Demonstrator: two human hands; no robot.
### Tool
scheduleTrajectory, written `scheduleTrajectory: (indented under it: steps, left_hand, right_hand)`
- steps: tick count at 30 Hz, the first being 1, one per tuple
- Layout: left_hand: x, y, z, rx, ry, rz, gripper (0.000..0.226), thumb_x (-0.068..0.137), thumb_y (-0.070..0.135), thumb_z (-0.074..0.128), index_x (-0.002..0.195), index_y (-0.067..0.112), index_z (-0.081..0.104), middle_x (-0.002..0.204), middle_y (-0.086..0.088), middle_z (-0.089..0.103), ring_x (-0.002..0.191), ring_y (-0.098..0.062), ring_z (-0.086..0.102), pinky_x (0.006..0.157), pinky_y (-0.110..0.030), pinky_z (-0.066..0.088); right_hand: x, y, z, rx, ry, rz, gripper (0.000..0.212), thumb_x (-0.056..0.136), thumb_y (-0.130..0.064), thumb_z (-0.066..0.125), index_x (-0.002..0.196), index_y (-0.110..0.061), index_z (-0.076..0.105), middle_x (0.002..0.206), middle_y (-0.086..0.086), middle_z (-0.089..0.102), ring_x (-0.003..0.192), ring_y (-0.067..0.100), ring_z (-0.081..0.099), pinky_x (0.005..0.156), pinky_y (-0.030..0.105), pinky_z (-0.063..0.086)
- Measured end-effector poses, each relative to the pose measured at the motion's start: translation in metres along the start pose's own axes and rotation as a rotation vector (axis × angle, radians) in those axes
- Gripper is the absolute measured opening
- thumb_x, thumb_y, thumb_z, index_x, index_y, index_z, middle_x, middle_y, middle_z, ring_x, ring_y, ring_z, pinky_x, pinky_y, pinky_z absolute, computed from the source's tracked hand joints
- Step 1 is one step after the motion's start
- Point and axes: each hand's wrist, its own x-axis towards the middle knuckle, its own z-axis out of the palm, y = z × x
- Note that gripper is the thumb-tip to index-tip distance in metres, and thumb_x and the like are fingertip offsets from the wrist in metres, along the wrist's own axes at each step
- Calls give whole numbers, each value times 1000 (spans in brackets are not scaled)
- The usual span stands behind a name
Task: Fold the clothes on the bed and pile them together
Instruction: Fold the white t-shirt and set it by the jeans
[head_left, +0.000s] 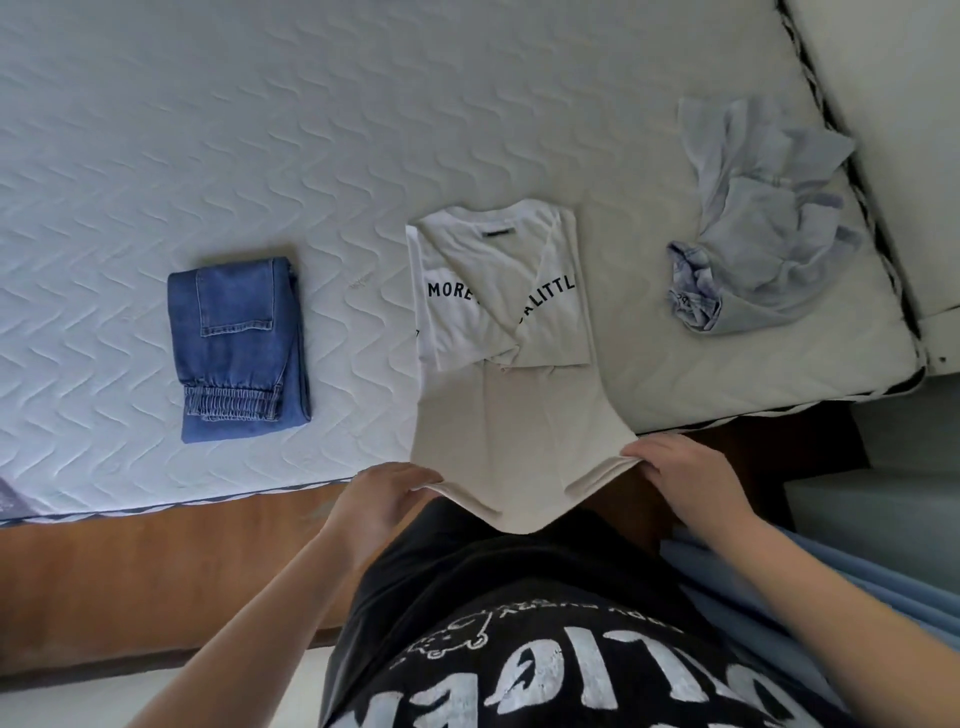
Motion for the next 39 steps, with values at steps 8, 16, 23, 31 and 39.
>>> scheduleTrajectory:
  steps: [8,16,23,31,39]
  left_hand:
    - [44,2,-36,-17,15,-24,44,88,54,38,103,29,71,97,16,71,89,-10,64,75,-25,45]
    - [99,-36,-75,56,-250,-17,16,97,30,56,107,36,67,100,19,70,92,-7,61,77,-18,36]
    - [183,-48,-122,-17,-420,-42,24,99,24,56,109,40,71,110,24,67,102,1,59,93,-21,43]
    - [290,-64,-156,39,-379,-129,26,88,14,61,104,33,68,104,16,68,96,-8,61,86,-25,46]
    - [395,-118,-149,-38,-245,-253,37,92,9,60,123,28,67,124,7,64,113,-11,58,94,-19,40]
  right_hand:
    - [61,3,-29,-20,-50,-66,42,52,9,87,86,-12,76,77,2,71,64,23,68,57,29,55]
    - [131,17,-43,57,-169,-233,40,57,13,85,88,-12,79,67,6,66,53,26,60,47,33,51]
    - [210,53,-52,281,-459,-181,18,74,-13,80,92,-15,79,88,-7,71,83,0,50,76,9,37]
    - [322,100,-31,328,-665,3,24,92,-16,64,114,-19,72,108,-11,69,103,5,62,91,17,42]
    - [410,143,33,369,-520,97,26,93,-11,62,117,-14,70,114,-7,68,105,9,61,86,14,38]
